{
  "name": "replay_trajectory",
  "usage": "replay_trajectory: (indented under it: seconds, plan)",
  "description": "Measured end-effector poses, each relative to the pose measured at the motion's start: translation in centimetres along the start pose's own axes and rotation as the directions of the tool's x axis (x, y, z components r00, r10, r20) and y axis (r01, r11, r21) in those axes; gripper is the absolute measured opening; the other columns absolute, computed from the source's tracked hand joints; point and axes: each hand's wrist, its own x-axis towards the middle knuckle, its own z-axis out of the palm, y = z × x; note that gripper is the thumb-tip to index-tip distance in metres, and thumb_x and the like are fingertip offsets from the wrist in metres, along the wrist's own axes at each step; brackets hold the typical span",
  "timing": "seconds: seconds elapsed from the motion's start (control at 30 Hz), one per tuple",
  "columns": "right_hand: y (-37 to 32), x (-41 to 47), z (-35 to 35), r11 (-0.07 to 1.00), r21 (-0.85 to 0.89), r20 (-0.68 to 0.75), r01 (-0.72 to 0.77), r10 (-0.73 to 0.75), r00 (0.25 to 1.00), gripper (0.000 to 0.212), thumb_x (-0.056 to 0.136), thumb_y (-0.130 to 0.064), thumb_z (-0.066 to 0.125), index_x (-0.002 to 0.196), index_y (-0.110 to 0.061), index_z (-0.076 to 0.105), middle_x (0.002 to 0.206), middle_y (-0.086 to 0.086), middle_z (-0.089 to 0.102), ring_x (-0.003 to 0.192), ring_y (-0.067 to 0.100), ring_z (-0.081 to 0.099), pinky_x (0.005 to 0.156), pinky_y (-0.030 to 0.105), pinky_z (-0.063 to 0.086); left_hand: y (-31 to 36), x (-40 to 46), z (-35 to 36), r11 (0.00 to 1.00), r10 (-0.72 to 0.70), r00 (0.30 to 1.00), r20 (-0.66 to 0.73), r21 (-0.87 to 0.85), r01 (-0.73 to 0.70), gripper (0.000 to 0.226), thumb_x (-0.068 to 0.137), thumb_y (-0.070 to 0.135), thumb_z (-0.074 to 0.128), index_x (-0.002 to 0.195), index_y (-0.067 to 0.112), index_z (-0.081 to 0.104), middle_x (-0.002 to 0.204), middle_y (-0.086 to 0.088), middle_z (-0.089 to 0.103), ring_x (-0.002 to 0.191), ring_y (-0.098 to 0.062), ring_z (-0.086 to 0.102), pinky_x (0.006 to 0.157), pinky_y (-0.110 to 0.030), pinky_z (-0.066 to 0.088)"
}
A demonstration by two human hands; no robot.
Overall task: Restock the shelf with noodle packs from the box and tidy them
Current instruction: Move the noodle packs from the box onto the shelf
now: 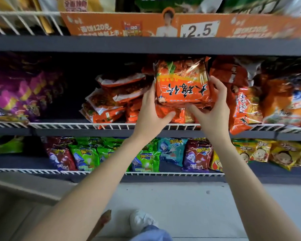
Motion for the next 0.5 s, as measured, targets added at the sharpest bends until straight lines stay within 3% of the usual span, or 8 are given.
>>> replay_trajectory:
  seconds: [0.13,0.23,0.37,0.5]
  plan:
    - [1.3,0.6,-2.6,0.994,-0.109,-0.068,0.021,-0.029,0.997,0.053,0.082,-0.029,0.072,0.129,-0.032,0.046,0.129,-0.005,0.052,0.12,0.013,0.05,0.097,0.039,0.047,1.1,0.6,2.6,0.997,0.05,0.998,0.024,-0.064,-0.048,0.083,0.078,0.025,0.072,0.143,0.025,0.021,0.144,-0.002,0.039,0.129,-0.011,0.043,0.108,-0.039,0.038]
    - [2.5,2.6,-3.7,0.991,-0.134,-0.092,0.003,-0.015,0.996,0.045,0.083,-0.034,0.069,0.125,-0.033,0.052,0.129,0.004,0.049,0.121,0.018,0.046,0.097,0.043,0.046,1.9,2.3,4.3,0.997,0.055,0.998,0.005,-0.062,-0.054,0.074,0.081,0.015,0.072,0.139,0.019,0.026,0.139,-0.004,0.046,0.113,0.0,0.054,0.095,-0.025,0.048]
    - [3.5,6.5,-3.0,0.991,-0.131,-0.08,-0.024,0.014,0.997,0.045,0.087,-0.032,0.066,0.13,-0.025,0.054,0.128,0.011,0.044,0.114,0.017,0.047,0.093,0.011,0.039,1.9,4.4,5.8,0.996,0.083,0.995,-0.049,0.018,-0.083,0.072,0.084,0.027,0.066,0.143,0.022,0.025,0.146,-0.003,0.038,0.129,-0.016,0.045,0.106,-0.041,0.04]
    - [4.7,9.4,-1.0,0.981,-0.152,-0.061,-0.12,0.111,0.992,0.043,0.092,-0.029,0.061,0.133,-0.02,0.053,0.138,0.016,0.033,0.131,0.032,0.037,0.102,0.019,0.028,1.2,5.7,6.5,0.978,0.014,0.998,-0.054,0.208,-0.003,0.074,0.087,0.031,0.065,0.147,0.016,0.024,0.143,-0.009,0.042,0.123,-0.021,0.05,0.104,-0.038,0.042]
